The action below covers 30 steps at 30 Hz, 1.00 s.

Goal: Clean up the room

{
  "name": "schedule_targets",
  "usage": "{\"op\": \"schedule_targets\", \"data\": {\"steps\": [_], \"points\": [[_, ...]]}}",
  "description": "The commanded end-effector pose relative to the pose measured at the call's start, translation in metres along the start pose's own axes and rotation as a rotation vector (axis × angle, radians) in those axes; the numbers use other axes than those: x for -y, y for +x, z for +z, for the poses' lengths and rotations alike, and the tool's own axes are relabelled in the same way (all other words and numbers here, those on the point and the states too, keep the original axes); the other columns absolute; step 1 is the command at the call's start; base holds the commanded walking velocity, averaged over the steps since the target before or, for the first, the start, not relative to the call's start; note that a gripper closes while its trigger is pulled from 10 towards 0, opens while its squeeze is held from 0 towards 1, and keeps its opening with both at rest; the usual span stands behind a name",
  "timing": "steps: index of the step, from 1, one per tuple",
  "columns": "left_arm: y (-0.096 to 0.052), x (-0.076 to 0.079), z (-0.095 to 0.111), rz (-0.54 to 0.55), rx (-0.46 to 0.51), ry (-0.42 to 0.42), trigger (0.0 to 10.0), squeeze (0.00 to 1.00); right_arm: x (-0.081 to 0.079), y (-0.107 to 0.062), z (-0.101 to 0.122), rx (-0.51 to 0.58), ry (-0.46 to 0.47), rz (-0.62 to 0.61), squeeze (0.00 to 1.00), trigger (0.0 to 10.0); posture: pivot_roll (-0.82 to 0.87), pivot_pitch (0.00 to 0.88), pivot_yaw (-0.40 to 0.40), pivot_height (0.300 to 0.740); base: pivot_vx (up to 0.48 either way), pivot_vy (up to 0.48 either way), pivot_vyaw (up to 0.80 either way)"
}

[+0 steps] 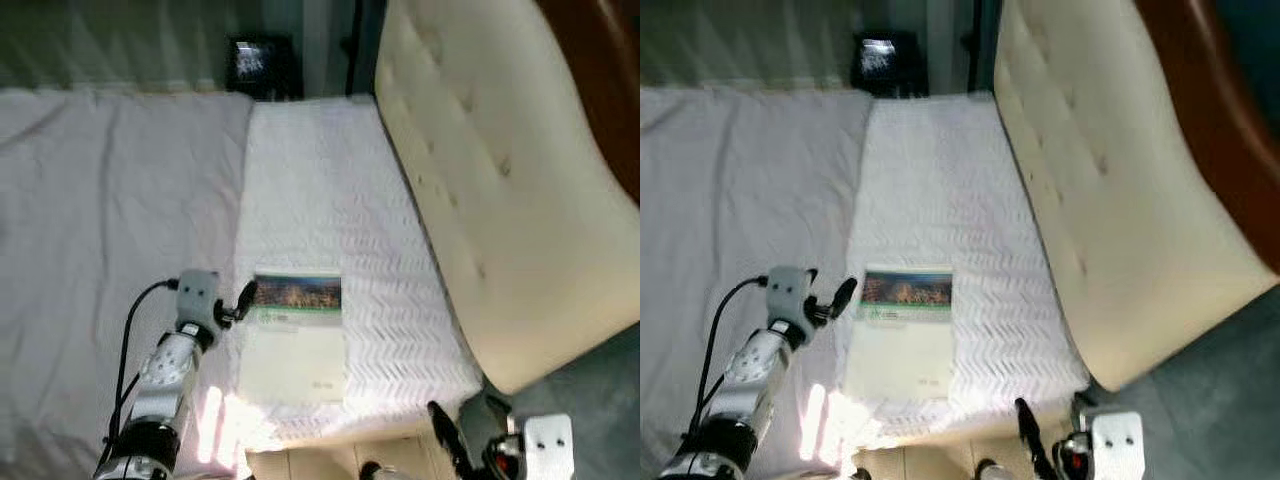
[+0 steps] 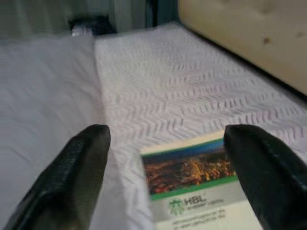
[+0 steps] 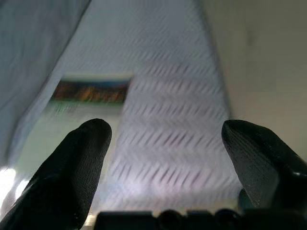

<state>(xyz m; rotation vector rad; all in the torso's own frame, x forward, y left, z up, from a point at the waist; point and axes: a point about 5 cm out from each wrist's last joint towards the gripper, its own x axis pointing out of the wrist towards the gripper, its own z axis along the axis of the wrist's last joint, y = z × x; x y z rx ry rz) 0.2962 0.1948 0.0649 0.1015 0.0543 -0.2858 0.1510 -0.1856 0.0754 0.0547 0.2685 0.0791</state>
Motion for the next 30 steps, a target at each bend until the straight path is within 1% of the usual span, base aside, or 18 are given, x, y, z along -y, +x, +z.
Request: {"op": "schedule_targets", "data": {"steps": [1,3,4,5,6,7,8,10,15,17,22,25,28,30], "points": [[-0.008,0.008,0.002,-0.055,-0.012,0.020,10.0,1.00,0.008,0.007,-0.002,0.019,0.000,-0.064,0.00,10.0,-0.05,0.000,0.004,0.740,0.000,0.000,0.00],[-0.021,0.019,0.006,-0.079,0.004,0.020,10.0,1.00,0.012,0.020,0.006,0.098,0.070,-0.099,0.00,10.0,-0.04,0.000,0.009,0.740,0.000,0.000,0.00],[-0.021,0.019,0.006,-0.079,0.004,0.020,10.0,1.00,0.012,0.020,0.006,0.098,0.070,-0.099,0.00,10.0,-0.04,0.000,0.009,0.740,0.000,0.000,0.00],[-0.028,0.029,0.011,-0.079,0.038,-0.006,10.0,1.00,0.015,0.036,0.009,0.131,0.077,-0.119,0.00,10.0,-0.02,0.000,0.007,0.740,0.000,0.000,0.00],[-0.028,0.029,0.011,-0.079,0.038,-0.006,10.0,1.00,0.015,0.036,0.009,0.131,0.077,-0.119,0.00,10.0,-0.02,0.000,0.007,0.740,0.000,0.000,0.00],[-0.031,0.032,0.013,-0.074,0.051,-0.017,10.0,1.00,0.016,0.040,0.010,0.136,0.068,-0.123,0.00,10.0,-0.02,0.000,0.007,0.740,0.000,0.000,0.00],[-0.034,0.037,0.011,-0.076,0.038,-0.046,10.0,0.00,0.016,0.046,0.012,0.145,0.061,-0.122,0.00,10.0,-0.02,0.000,0.001,0.740,0.000,0.000,0.00],[-0.037,0.043,0.008,-0.055,0.027,-0.080,10.0,0.00,0.014,0.053,0.013,0.153,0.053,-0.106,0.00,10.0,-0.01,0.000,-0.006,0.740,0.000,0.000,0.00],[-0.036,0.057,0.007,-0.043,-0.021,-0.123,10.0,0.00,0.013,0.062,0.011,0.156,0.038,-0.082,0.00,10.0,-0.02,0.000,-0.016,0.740,-0.052,0.000,0.00],[-0.036,0.062,0.006,-0.052,-0.035,-0.134,10.0,0.00,0.013,0.063,0.010,0.154,0.034,-0.074,0.00,10.0,-0.02,0.000,-0.018,0.740,-0.326,0.178,0.00],[-0.036,0.065,0.003,-0.053,-0.064,-0.165,10.0,0.00,0.013,0.062,0.004,0.144,0.024,-0.068,0.00,10.0,-0.03,0.000,-0.016,0.740,-0.325,0.356,0.00],[-0.036,0.067,0.002,-0.063,-0.076,-0.165,10.0,0.00,0.013,0.061,0.003,0.143,0.023,-0.067,0.00,10.0,-0.03,0.000,-0.016,0.740,-0.322,0.358,0.00],[-0.034,0.067,-0.001,-0.070,-0.098,-0.146,10.0,0.00,0.012,0.061,0.002,0.143,0.016,-0.062,0.00,10.0,-0.04,0.000,-0.011,0.740,-0.319,0.364,0.00],[-0.032,0.067,-0.003,-0.069,-0.114,-0.117,10.0,0.00,0.011,0.061,0.003,0.148,0.006,-0.053,0.00,10.0,-0.05,0.000,-0.010,0.740,-0.152,0.184,0.00]]}}
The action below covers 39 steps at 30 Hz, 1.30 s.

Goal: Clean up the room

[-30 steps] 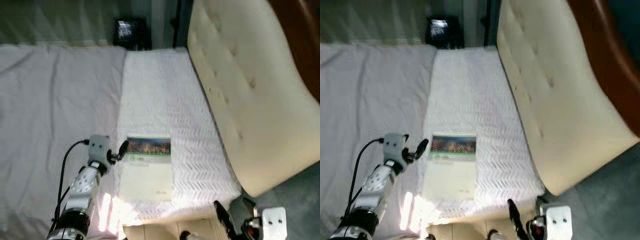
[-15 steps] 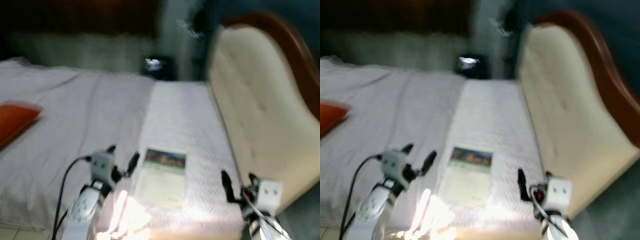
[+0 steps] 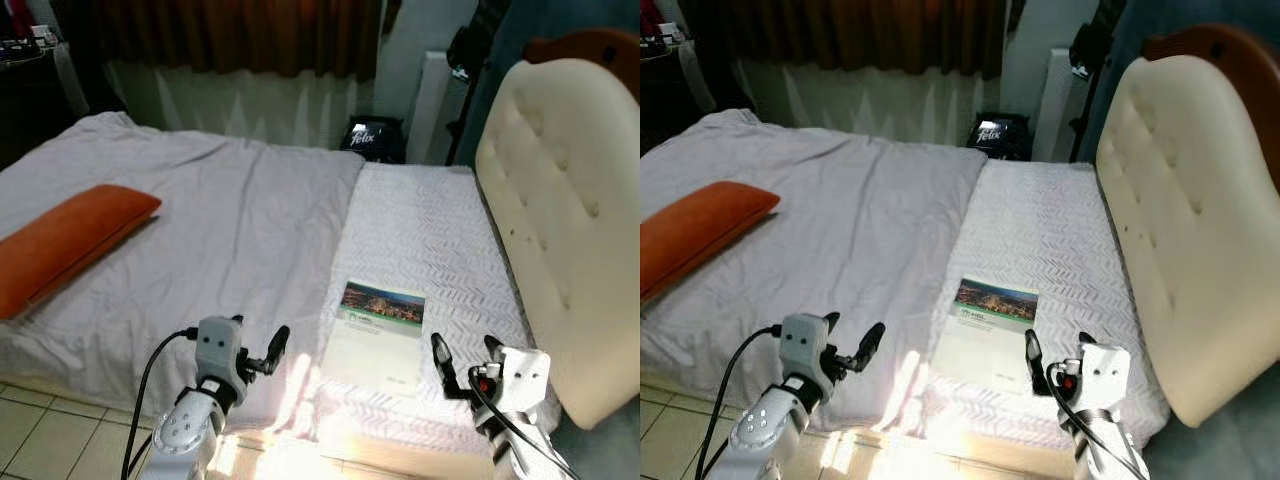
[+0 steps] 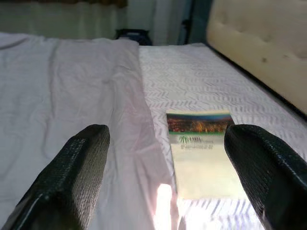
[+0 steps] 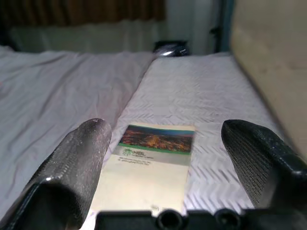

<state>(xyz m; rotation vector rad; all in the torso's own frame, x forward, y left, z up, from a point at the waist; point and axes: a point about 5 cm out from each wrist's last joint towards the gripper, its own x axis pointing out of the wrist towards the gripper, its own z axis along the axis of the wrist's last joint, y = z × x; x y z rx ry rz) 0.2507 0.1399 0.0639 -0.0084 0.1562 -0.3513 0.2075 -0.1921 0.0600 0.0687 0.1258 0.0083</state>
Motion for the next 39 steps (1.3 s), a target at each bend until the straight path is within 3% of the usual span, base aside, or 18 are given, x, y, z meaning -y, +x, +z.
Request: {"op": "schedule_targets", "data": {"steps": [1,10,13,39], "points": [[-0.003,0.001,-0.009,0.009,-0.043,0.014,10.0,0.00,-0.002,0.004,0.002,0.000,-0.024,0.022,0.00,10.0,-0.05,0.000,-0.010,0.740,0.000,0.000,0.00],[0.003,0.005,-0.009,0.022,-0.046,0.031,10.0,0.00,-0.007,0.004,-0.003,-0.021,-0.057,0.067,0.00,10.0,-0.06,0.000,-0.011,0.740,0.000,0.000,-0.53],[0.003,0.006,-0.008,0.020,-0.029,-0.022,10.0,0.00,-0.006,0.005,-0.003,-0.019,-0.055,0.064,0.00,10.0,-0.06,0.000,-0.010,0.740,0.000,0.000,0.00],[0.002,0.005,-0.017,0.010,-0.052,-0.058,10.0,0.00,-0.007,-0.002,-0.009,-0.035,-0.058,0.096,0.00,10.0,-0.08,0.000,0.000,0.740,0.272,0.375,0.00]]}}
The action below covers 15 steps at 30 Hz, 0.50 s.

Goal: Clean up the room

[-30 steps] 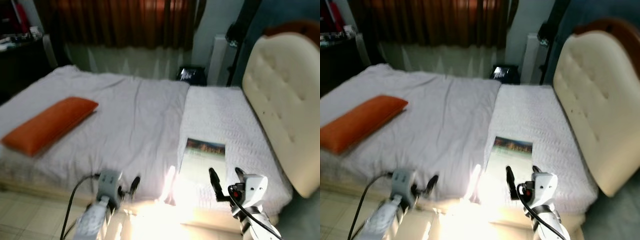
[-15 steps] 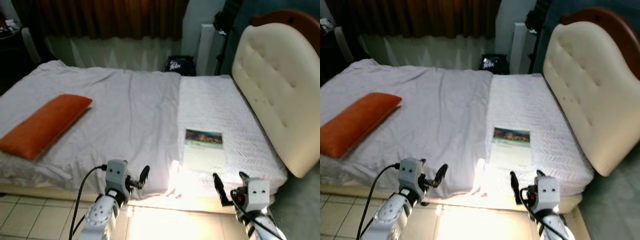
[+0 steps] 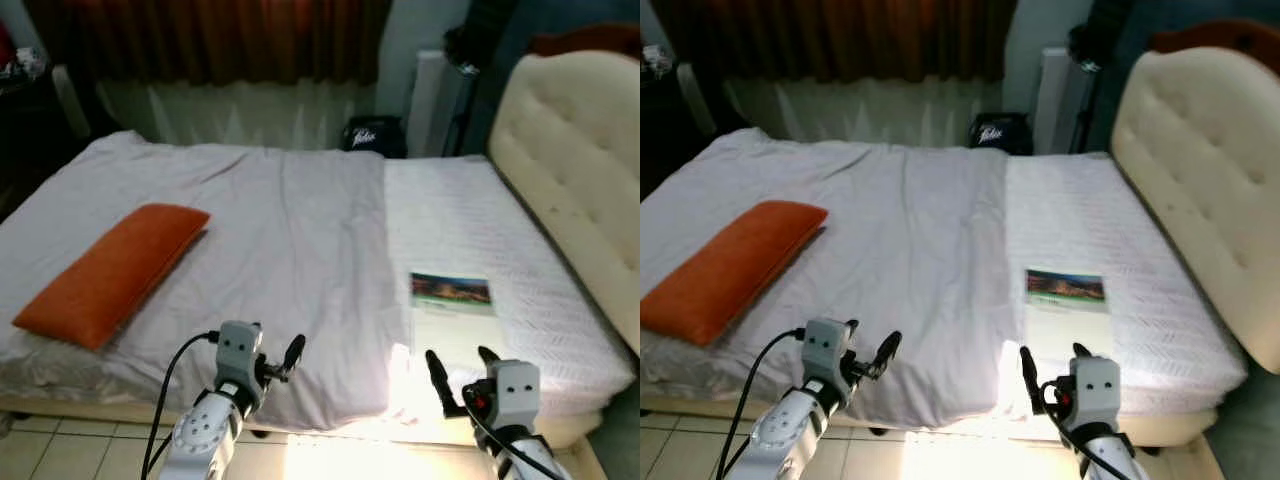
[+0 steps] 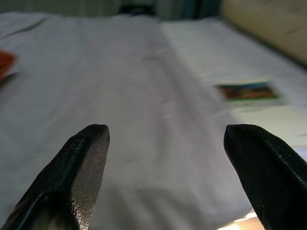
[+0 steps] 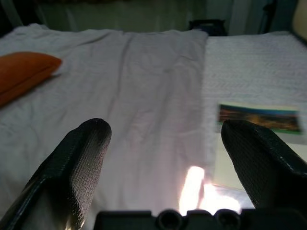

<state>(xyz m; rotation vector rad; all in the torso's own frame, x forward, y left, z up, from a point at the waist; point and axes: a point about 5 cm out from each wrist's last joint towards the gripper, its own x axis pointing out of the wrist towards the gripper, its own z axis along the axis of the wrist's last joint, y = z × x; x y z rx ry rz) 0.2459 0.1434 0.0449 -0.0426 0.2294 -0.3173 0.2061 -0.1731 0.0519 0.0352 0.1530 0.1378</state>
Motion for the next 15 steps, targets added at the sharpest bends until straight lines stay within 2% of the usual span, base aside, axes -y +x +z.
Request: {"op": "schedule_targets", "data": {"steps": [1,7,10,15], "points": [[0.0041,0.0079,0.0020,-0.022,0.013,-0.008,10.0,0.00,0.0111,-0.0032,0.0003,-0.005,-0.016,-0.030,0.00,10.0,-0.08,0.000,0.000,0.740,0.311,0.368,0.00],[0.0020,0.0098,0.0001,-0.029,0.009,-0.003,10.0,0.00,0.0109,-0.0032,0.0002,-0.007,-0.017,-0.025,0.00,10.0,-0.07,0.000,-0.002,0.740,0.297,0.378,0.00],[0.0018,0.0113,-0.0014,-0.028,0.002,0.028,10.0,0.00,0.0107,-0.0033,-0.0003,-0.009,-0.018,-0.021,0.00,10.0,-0.07,0.000,-0.004,0.740,0.000,0.000,0.00],[0.0023,0.0104,-0.0015,0.000,0.000,0.026,10.0,0.00,0.0111,-0.0029,-0.0006,-0.012,-0.017,-0.020,0.00,10.0,-0.07,0.000,-0.007,0.740,0.000,0.000,0.00]]}}
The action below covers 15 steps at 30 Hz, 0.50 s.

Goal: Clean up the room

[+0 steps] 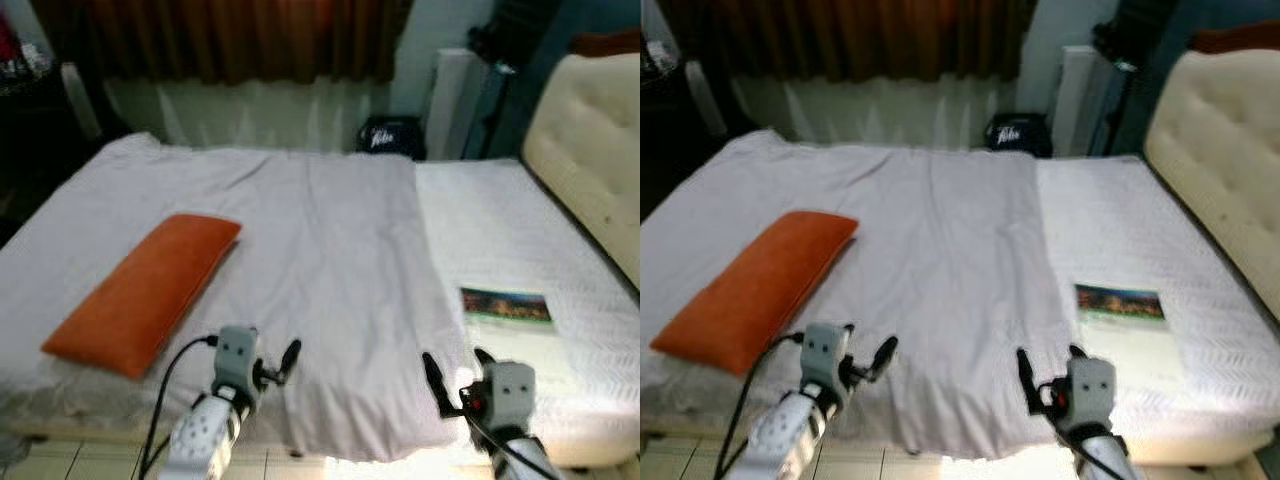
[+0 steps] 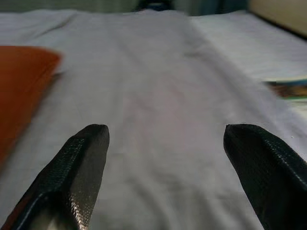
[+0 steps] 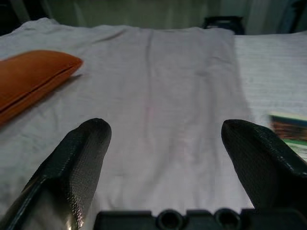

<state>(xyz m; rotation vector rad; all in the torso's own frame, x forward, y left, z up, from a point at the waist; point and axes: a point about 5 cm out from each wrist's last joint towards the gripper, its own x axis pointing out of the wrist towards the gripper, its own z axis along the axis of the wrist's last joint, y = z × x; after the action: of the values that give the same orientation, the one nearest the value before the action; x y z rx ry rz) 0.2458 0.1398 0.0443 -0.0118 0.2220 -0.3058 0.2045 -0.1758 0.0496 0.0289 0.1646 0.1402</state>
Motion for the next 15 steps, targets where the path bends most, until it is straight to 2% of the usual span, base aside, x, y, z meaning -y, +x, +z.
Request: {"op": "schedule_targets", "data": {"steps": [1,8,15], "points": [[0.0012,0.0069,-0.0008,-0.011,-0.004,-0.010,10.0,0.00,0.0086,-0.0012,0.0018,-0.001,-0.011,-0.021,0.00,10.0,-0.07,0.000,-0.007,0.740,0.000,0.000,0.00],[0.0027,0.0065,-0.0008,0.005,-0.006,-0.057,10.0,0.00,0.0085,-0.0014,0.0014,-0.003,-0.005,-0.024,0.00,10.0,-0.07,0.000,-0.007,0.740,0.000,0.000,0.00],[0.0035,0.0056,-0.0011,0.015,-0.009,-0.091,10.0,0.00,0.0083,-0.0027,0.0008,-0.008,-0.004,-0.021,0.00,10.0,-0.07,0.000,-0.009,0.740,0.000,0.374,0.00]]}}
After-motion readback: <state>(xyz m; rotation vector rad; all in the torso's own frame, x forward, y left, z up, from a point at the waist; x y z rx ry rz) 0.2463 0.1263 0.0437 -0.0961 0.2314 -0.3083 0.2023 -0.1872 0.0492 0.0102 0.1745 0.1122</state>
